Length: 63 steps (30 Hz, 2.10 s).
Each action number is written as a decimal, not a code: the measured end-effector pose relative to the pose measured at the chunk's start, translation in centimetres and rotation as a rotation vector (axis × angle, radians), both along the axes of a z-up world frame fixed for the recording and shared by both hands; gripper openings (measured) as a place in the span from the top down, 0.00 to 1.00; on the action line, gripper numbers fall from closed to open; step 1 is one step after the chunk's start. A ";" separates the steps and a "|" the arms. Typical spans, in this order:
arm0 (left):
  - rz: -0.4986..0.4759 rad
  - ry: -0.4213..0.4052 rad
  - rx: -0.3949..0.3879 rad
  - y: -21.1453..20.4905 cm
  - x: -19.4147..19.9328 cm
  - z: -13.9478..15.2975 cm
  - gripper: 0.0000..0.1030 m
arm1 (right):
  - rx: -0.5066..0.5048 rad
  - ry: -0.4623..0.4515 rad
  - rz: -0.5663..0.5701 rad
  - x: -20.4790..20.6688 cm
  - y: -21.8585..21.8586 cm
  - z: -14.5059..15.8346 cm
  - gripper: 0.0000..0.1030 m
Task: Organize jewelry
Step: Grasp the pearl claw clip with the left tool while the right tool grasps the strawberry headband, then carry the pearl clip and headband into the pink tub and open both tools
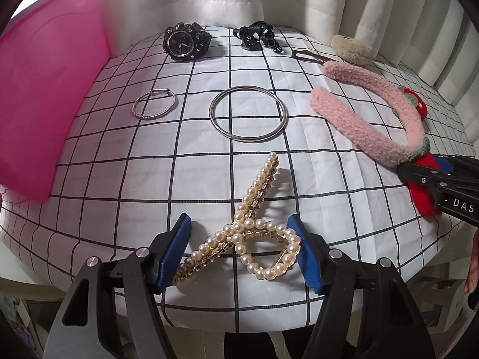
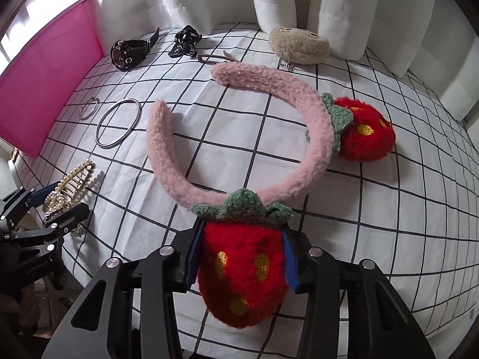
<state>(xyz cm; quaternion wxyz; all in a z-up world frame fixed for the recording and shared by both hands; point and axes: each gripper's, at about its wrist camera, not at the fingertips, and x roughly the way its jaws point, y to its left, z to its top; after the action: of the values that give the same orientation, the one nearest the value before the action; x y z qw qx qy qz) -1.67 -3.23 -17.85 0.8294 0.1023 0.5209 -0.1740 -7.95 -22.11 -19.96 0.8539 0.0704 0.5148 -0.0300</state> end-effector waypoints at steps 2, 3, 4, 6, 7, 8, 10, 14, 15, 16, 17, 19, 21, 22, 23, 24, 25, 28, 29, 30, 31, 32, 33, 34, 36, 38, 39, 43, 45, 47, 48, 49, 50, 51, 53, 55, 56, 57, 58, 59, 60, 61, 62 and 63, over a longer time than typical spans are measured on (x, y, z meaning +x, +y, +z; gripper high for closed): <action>0.011 0.015 -0.025 0.2 0.2 0.2 0.38 | 0.033 -0.020 -0.008 -0.3 -0.1 0.4 0.58; 0.016 0.017 -0.035 0.3 0.2 0.4 0.38 | 0.050 -0.033 -0.010 -0.4 -0.2 0.6 0.58; 0.019 0.015 -0.041 0.4 0.3 0.7 0.38 | 0.067 -0.046 -0.010 -0.6 -0.2 1.0 0.59; 0.017 0.006 -0.059 0.5 0.3 1.4 0.47 | 0.083 -0.066 -0.009 -0.7 -0.1 1.7 0.59; 0.022 0.004 -0.060 0.6 0.3 1.7 0.51 | 0.090 -0.076 -0.006 -0.8 -0.1 2.1 0.59; 0.028 0.003 -0.061 0.6 0.4 2.0 0.52 | 0.099 -0.085 -0.003 -0.8 0.0 2.5 0.59; 0.033 0.005 -0.077 0.9 0.6 2.6 0.55 | 0.116 -0.098 0.002 -0.9 0.2 3.3 0.59; 0.045 -0.017 -0.107 1.4 0.8 3.7 0.56 | 0.142 -0.130 0.008 -1.0 0.3 4.7 0.59; 0.045 -0.024 -0.119 1.5 0.8 4.0 0.56 | 0.140 -0.135 0.012 -1.0 0.4 5.0 0.59; 0.046 -0.033 -0.131 1.6 0.9 4.4 0.56 | 0.139 -0.142 0.016 -1.0 0.5 5.3 0.59; 0.044 -0.041 -0.141 1.7 0.9 4.7 0.57 | 0.140 -0.147 0.019 -0.9 0.6 5.5 0.59; 0.040 -0.062 -0.153 1.8 1.0 5.3 0.62 | 0.145 -0.157 0.021 -0.9 0.7 6.0 0.59; 0.040 -0.072 -0.159 1.9 1.1 5.7 0.62 | 0.144 -0.166 0.024 -0.9 0.8 6.3 0.59; 0.041 -0.076 -0.159 2.0 1.2 5.8 0.63 | 0.144 -0.170 0.026 -0.9 0.9 6.5 0.59; 0.044 -0.083 -0.153 2.1 1.2 5.9 0.82 | 0.141 -0.172 0.028 -0.9 0.9 6.6 0.59; 0.037 -0.075 -0.163 2.2 1.4 5.9 0.86 | 0.140 -0.174 0.029 -0.8 0.9 6.7 0.59; 0.035 -0.063 -0.174 2.2 1.5 5.9 0.89 | 0.141 -0.176 0.029 -0.8 1.0 6.8 0.59; 0.033 -0.088 -0.154 2.2 1.7 6.0 0.90 | 0.142 -0.175 0.030 -0.7 0.9 6.8 0.59; 0.031 -0.087 -0.156 2.3 1.8 5.8 0.90 | 0.146 -0.174 0.028 -0.7 0.9 6.7 0.59; 0.033 -0.087 -0.156 2.4 1.8 5.7 0.90 | 0.147 -0.173 0.028 -0.7 0.9 6.7 0.59; 0.032 -0.083 -0.156 2.4 1.9 5.5 0.91 | 0.147 -0.172 0.030 -0.7 1.0 6.7 0.59; 0.033 -0.078 -0.156 2.4 2.0 5.4 0.93 | 0.146 -0.172 0.031 -0.7 1.0 6.7 0.59; 0.037 -0.072 -0.160 2.6 2.1 5.4 0.93 | 0.145 -0.174 0.032 -0.8 1.0 6.8 0.59; 0.040 -0.065 -0.170 2.7 2.1 5.3 0.93 | 0.144 -0.176 0.032 -0.8 1.1 6.8 0.59; 0.045 -0.067 -0.169 2.9 2.1 5.4 0.93 | 0.143 -0.179 0.032 -0.8 1.0 7.0 0.59; 0.044 -0.072 -0.176 3.0 2.1 5.8 0.94 | 0.141 -0.185 0.032 -0.8 1.0 7.2 0.59; 0.042 -0.080 -0.181 3.0 2.0 6.1 0.94 | 0.140 -0.188 0.033 -0.9 1.0 7.3 0.59; 0.042 -0.110 -0.198 3.1 1.9 7.7 0.94 | 0.140 -0.200 0.040 -0.9 1.2 7.8 0.59; 0.046 -0.128 -0.211 3.3 1.9 8.6 0.94 | 0.137 -0.211 0.048 -0.8 1.3 8.3 0.59; 0.052 -0.150 -0.222 3.7 1.9 9.8 0.94 | 0.133 -0.227 0.057 -0.7 1.6 9.1 0.59; 0.057 -0.162 -0.228 3.9 1.9 10.4 0.94 | 0.130 -0.236 0.063 -0.6 1.8 9.6 0.59; 0.063 -0.174 -0.234 4.1 1.9 11.1 0.94 | 0.128 -0.247 0.070 -0.6 2.0 10.1 0.59; 0.070 -0.188 -0.241 4.5 1.9 11.8 0.94 | 0.125 -0.258 0.076 -0.5 2.1 10.6 0.59; 0.078 -0.202 -0.247 4.8 1.9 12.6 0.94 | 0.121 -0.269 0.084 -0.3 2.3 11.2 0.59; 0.095 -0.233 -0.256 5.6 2.1 14.1 0.94 | 0.113 -0.297 0.105 0.0 2.9 12.6 0.59; 0.116 -0.264 -0.271 6.6 2.2 15.7 0.94 | 0.102 -0.331 0.132 0.4 3.7 14.2 0.59; 0.126 -0.282 -0.279 7.2 2.3 16.5 0.94 | 0.096 -0.348 0.147 0.6 4.2 15.0 0.59; 0.137 -0.302 -0.284 7.8 2.4 17.4 0.94 | 0.093 -0.367 0.163 0.9 4.7 15.8 0.59; 0.147 -0.325 -0.286 8.3 2.4 18.3 0.94 | 0.092 -0.388 0.180 1.2 5.3 16.7 0.59; 0.158 -0.348 -0.285 8.9 2.5 19.1 0.94 | 0.090 -0.407 0.198 1.6 5.9 17.6 0.59; 0.169 -0.370 -0.283 9.5 2.7 19.9 0.94 | 0.090 -0.425 0.217 2.0 6.6 18.4 0.59; 0.182 -0.391 -0.280 10.1 2.8 20.7 0.94 | 0.091 -0.445 0.239 2.5 7.4 19.3 0.59; 0.196 -0.412 -0.278 10.9 3.0 21.4 0.94 | 0.093 -0.463 0.261 3.0 8.2 20.1 0.59; 0.210 -0.433 -0.276 11.7 3.2 22.1 0.94 | 0.096 -0.478 0.282 3.5 9.0 20.8 0.59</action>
<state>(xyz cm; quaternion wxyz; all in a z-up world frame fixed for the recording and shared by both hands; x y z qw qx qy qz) 1.52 8.44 4.25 0.9409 -0.0314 0.3108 -0.1305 -4.42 -13.11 0.86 0.9426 0.0435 0.3042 0.1309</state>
